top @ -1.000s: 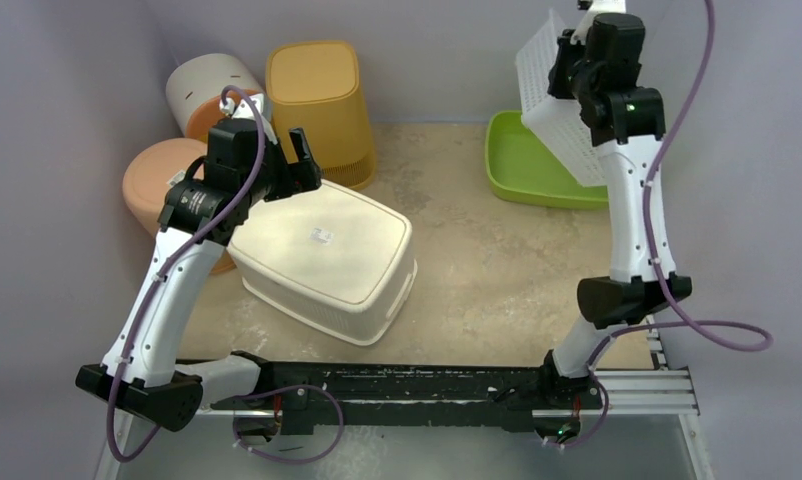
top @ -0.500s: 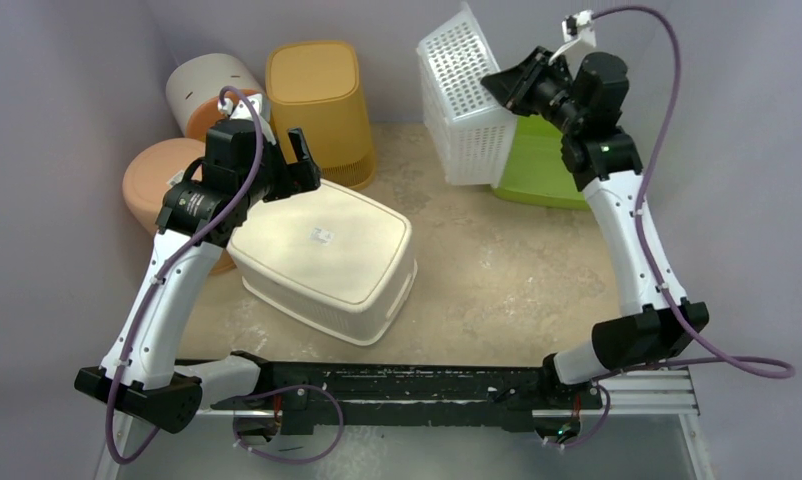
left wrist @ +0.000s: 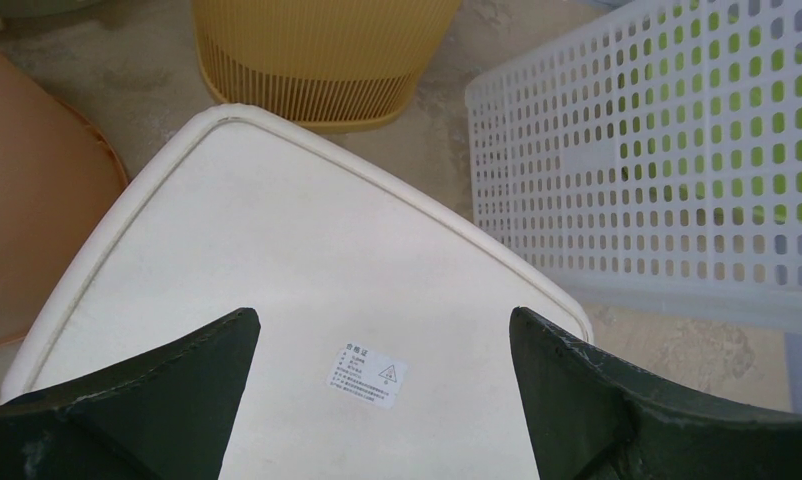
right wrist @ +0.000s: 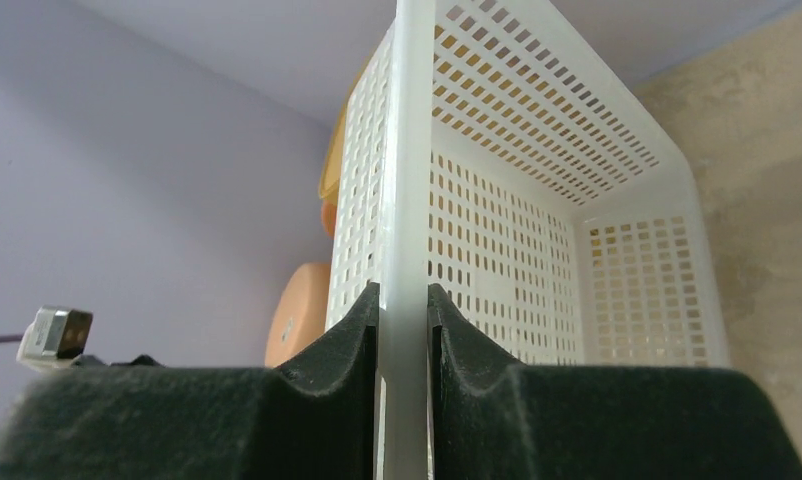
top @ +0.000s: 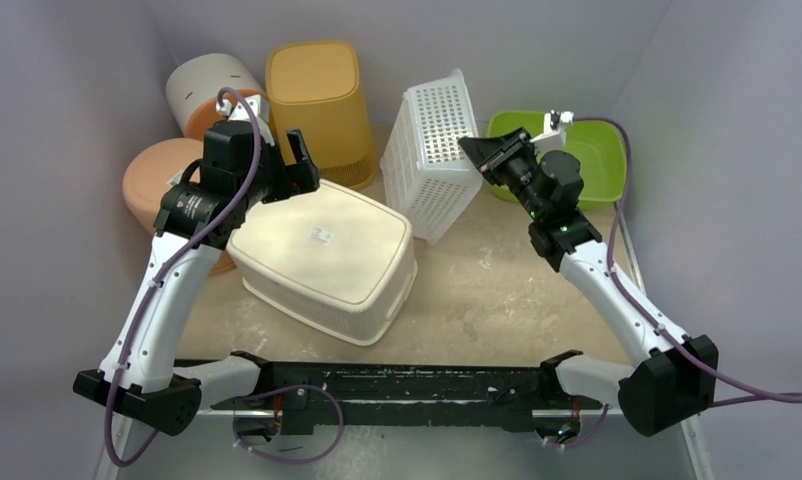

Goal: Turn the large container upside down

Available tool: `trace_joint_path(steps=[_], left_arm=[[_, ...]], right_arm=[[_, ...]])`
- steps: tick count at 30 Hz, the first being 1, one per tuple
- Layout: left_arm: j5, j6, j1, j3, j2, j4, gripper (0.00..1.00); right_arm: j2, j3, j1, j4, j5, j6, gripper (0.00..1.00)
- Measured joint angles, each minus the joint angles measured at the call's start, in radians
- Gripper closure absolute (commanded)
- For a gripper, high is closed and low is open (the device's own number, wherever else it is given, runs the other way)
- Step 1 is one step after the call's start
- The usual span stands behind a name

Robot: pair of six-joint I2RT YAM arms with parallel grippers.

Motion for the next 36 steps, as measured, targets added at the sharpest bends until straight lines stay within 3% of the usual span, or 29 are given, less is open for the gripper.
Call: trace_joint_path(steps=[12, 26, 36], left_arm=[[0.001, 0.000, 0.000, -0.016, -0.005, 0.001, 0.08], [0.020, -0.001, 0.000, -0.068, 0.008, 0.011, 0.08], [0.034, -0.010, 0.000, -0.116, 0.029, 0.038, 0.08]], right_arm=[[-0.144, -0.203, 0.003, -0.058, 0.220, 0.155, 1.00], [-0.395, -0.433, -0.003, -0.195, 0.293, 0.213, 1.00], [-0.377, -0.614, -0.003, -0.180, 0.253, 0.303, 1.00]])
